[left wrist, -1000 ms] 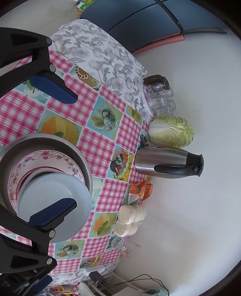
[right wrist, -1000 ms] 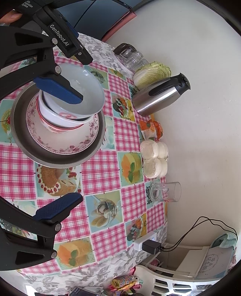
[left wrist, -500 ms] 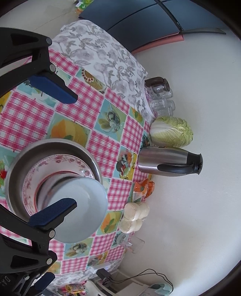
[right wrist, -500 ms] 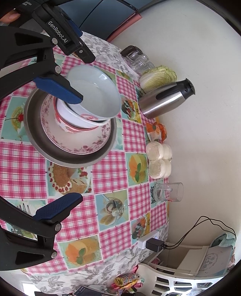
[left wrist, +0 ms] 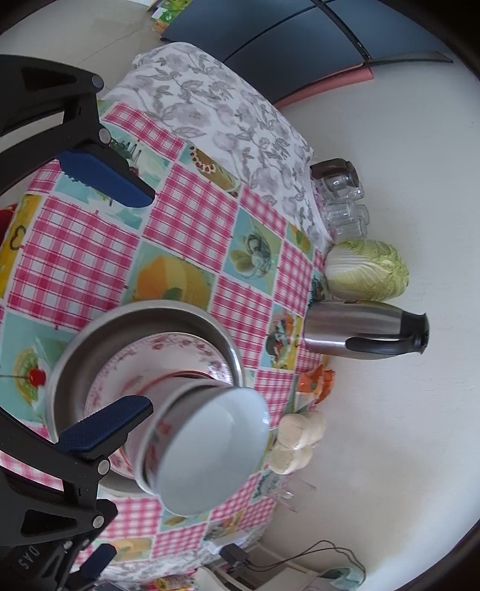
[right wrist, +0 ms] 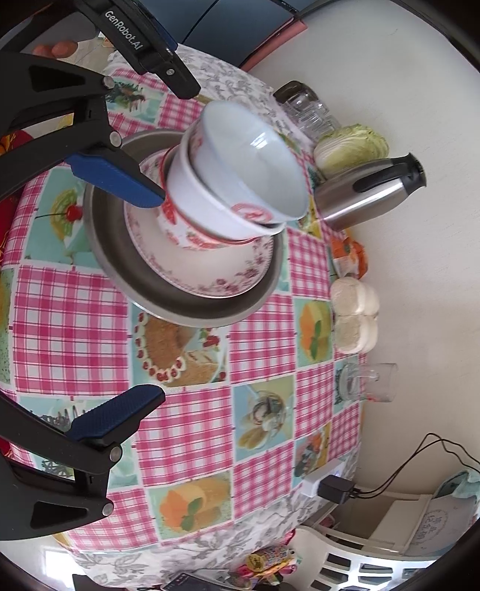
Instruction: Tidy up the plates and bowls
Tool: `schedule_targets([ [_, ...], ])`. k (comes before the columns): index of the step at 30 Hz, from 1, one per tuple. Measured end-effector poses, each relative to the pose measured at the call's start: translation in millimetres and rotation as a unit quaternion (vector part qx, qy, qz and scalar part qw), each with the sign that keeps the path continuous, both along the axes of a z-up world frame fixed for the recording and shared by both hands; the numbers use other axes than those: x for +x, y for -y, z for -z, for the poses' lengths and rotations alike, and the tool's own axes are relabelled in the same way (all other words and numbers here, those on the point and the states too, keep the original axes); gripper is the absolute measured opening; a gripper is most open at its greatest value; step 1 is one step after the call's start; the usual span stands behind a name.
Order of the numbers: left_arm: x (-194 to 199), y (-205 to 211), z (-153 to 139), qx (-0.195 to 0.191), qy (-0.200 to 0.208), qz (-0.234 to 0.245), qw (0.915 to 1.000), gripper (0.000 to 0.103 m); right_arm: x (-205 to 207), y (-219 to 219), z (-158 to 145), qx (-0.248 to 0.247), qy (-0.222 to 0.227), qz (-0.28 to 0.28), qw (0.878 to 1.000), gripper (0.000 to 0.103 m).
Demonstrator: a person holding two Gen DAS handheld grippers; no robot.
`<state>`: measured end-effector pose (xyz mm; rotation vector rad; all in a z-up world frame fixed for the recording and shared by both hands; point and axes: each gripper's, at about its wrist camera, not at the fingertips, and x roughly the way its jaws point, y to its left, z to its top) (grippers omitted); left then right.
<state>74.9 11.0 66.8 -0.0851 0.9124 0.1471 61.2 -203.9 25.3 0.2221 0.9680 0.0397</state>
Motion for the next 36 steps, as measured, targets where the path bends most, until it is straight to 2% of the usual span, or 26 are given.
schedule_targets([
  [15, -7.9, 6.2, 26.1, 0.037, -0.029, 0.053, 0.9974, 0.103, -10.8, -10.2, 14.2, -0.017, -0.020, -0.013, 1.000, 0.097],
  [36, -4.6, -1.4, 35.9, 0.028, -0.049, 0.053, 0.9970, 0.103, -9.0, -15.0, 19.1, -0.031, -0.028, -0.020, 0.999, 0.097],
])
